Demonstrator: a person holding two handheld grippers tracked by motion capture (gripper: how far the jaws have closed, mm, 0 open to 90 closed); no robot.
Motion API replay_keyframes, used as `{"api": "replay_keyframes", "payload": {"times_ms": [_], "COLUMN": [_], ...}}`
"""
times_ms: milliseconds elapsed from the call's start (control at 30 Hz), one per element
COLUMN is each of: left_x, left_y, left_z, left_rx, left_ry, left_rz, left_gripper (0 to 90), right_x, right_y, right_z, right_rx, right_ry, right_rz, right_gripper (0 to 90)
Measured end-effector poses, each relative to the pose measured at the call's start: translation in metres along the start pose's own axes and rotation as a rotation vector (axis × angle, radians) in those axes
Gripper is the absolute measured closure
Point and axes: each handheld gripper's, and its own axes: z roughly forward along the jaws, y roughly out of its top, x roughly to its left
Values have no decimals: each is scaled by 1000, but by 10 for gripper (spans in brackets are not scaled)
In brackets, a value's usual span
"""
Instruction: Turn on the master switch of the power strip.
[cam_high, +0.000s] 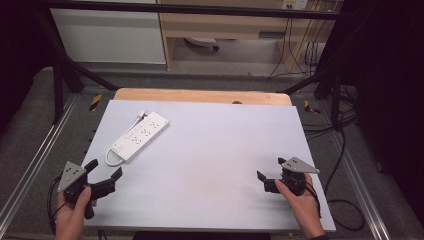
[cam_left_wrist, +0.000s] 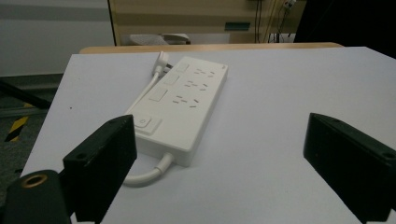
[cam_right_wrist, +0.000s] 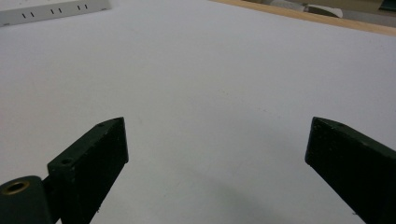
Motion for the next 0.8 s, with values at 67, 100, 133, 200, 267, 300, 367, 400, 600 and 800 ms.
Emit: {"api": "replay_keyframes", "payload": {"times_ms": [67, 100, 133, 200, 267, 300, 367, 400, 600, 800], "left_x": [-1, -1, -1, -1, -1, -1, -1, -2, -2, -4], "left_y": [0, 1, 1, 1, 1, 1, 2, 2, 6, 16], "left_z": [0, -1, -1, -1, 0, 0, 0, 1, 3, 4], "left_rx": [-3, -5, -5, -5, -2, 0, 7, 8, 7, 3], "left_ry": [-3, -5, -5, -5, -4, -5, -6, -10, -27, -46], "left_rz": [-3, -8, -8, -10, -17, -17, -8, -11, -17, -24], "left_gripper": [96, 96, 96, 96, 96, 96, 82, 78, 61, 65], "right_x": [0, 0, 0, 0, 2, 2, 2, 2, 2, 3], "right_y": [0, 0, 0, 0, 1, 1, 1, 1, 1, 0], "right_z": [0, 0, 0, -1, -1, -1, 0, 1, 2, 5], "right_rx": [-2, -4, -7, -10, -16, -16, -8, -2, 3, 20], "right_ry": [-2, -1, -6, -7, -10, -10, -11, -12, -10, 16], "right_rz": [1, 4, -2, -3, 4, 4, 8, 15, 32, 33], "right_gripper": [63, 62, 60, 60, 59, 58, 56, 55, 51, 48]}}
